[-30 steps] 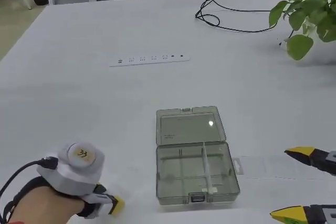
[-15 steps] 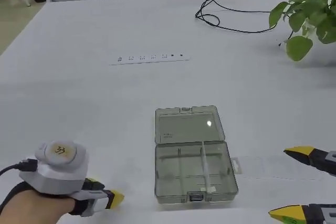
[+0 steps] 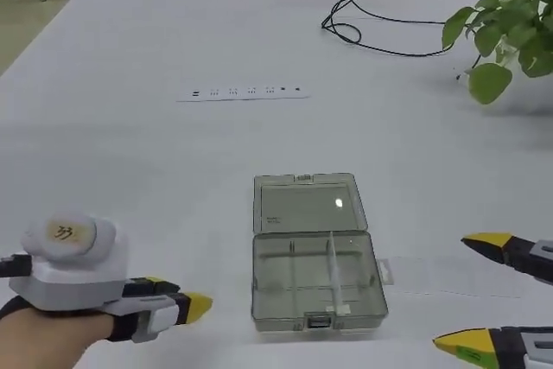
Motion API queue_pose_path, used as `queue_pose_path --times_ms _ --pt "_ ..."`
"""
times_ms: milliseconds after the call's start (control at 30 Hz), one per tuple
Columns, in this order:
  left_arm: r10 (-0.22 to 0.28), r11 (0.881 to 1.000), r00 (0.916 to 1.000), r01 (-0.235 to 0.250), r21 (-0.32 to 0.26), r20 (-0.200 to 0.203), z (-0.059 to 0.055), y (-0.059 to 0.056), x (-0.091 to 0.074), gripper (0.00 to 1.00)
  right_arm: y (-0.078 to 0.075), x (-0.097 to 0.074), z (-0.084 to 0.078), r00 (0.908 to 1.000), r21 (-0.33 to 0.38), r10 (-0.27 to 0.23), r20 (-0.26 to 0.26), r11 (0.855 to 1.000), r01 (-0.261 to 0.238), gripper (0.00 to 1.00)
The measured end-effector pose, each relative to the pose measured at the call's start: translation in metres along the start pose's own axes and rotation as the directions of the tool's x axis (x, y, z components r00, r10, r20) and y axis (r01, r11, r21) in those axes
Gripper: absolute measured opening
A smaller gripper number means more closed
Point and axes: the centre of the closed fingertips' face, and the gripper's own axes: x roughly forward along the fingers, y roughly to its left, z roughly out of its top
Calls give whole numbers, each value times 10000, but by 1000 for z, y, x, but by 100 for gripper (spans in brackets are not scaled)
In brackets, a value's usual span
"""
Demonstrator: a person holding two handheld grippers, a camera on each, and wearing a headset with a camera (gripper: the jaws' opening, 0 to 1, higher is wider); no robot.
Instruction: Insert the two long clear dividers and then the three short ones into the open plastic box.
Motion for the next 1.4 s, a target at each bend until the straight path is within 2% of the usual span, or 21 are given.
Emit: queue_pose_path --times_ms 167,433,667,767,867,1000,1167,1267,1400 --pt "-547 9983 9959 560 -160 714 19 -18 -2 31 2 1 11 9999 30 -18 137 10000 18 82" --pt "-1253 9914 9818 1293 -189 1429 39 -39 -2 31 7 7 34 9991 150 -18 425 9999 11 82" --pt "-1849 9802 9621 1952 -332 2003 51 -56 -3 31 15 16 55 9976 372 40 696 9993 -66 81" --pt "-2064 9751 9534 2192 -350 2199 55 -64 -2 31 20 23 70 9952 628 69 972 9979 -131 79" --pt "-2269 9687 9419 2446 -427 2477 61 -72 -2 31 23 27 80 9934 802 69 1147 9967 -162 76" --pt "-2450 9627 9305 2668 -455 2723 67 -80 -2 31 27 35 96 9895 1100 77 1440 9936 -238 72" --pt "-2785 9522 9140 3029 -394 2949 74 -92 -2 31 26 44 112 9845 1726 -172 1743 9849 -134 68" --pt "-2853 9509 9110 3079 -309 2977 76 -96 0 31 26 49 117 9825 1934 -293 1838 9811 -69 63" --pt "-2971 9471 9048 3198 -261 3051 79 -103 0 31 26 58 122 9783 2732 -591 1985 9619 26 55"
